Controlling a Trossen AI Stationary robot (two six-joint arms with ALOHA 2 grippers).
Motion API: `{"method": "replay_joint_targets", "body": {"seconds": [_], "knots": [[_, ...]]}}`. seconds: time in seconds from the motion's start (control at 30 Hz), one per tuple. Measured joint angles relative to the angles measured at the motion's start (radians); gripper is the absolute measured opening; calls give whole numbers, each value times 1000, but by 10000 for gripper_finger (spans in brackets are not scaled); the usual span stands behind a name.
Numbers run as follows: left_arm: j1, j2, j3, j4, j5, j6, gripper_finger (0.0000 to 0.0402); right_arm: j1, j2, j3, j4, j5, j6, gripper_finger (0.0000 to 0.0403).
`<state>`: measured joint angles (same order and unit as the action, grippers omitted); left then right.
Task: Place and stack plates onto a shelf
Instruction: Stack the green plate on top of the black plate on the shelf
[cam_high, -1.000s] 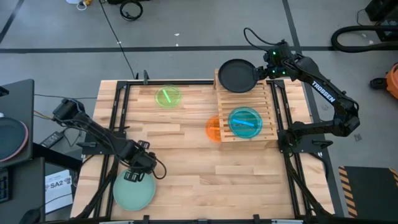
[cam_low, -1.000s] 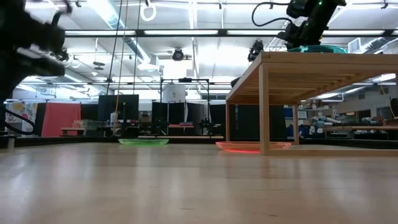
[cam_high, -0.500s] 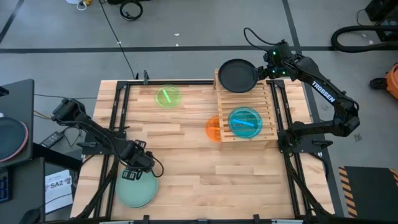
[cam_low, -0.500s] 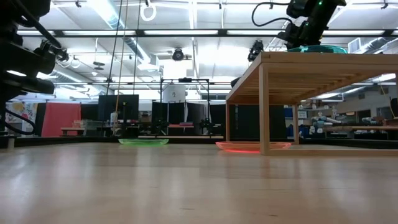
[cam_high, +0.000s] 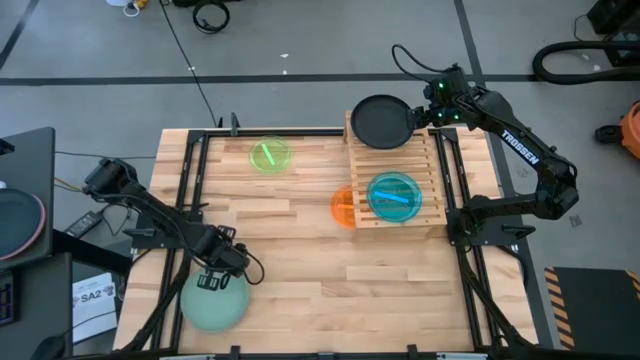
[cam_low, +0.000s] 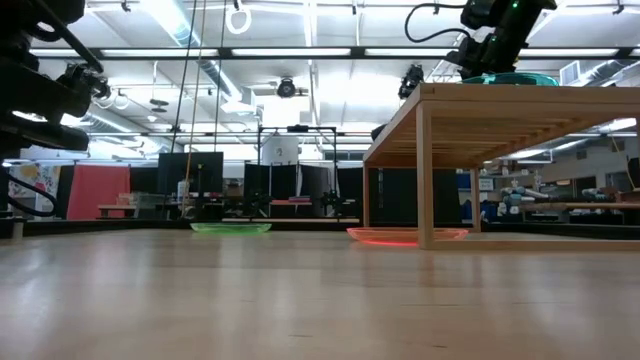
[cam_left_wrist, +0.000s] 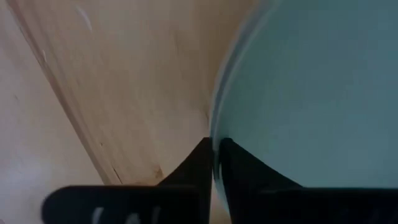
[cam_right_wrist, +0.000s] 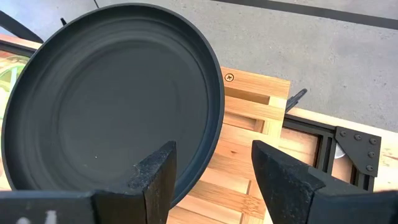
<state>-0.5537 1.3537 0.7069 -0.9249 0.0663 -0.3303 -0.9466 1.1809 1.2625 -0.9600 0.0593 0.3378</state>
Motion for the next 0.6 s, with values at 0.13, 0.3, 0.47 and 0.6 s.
{"method": "replay_joint_targets", "body": {"seconds": [0.13,0.3,0.47,0.6], "knots": [[0,0,28,-17,-1,2,12,2,0,0,1,0,0,214],[0,0,83,-37,-11,5,16,39,0,0,11,0,-1,214],[0,1,152,-84,-18,4,14,127,0,0,44,0,-1,214],[0,1,222,-128,-15,4,14,220,0,0,88,0,-1,214]]}}
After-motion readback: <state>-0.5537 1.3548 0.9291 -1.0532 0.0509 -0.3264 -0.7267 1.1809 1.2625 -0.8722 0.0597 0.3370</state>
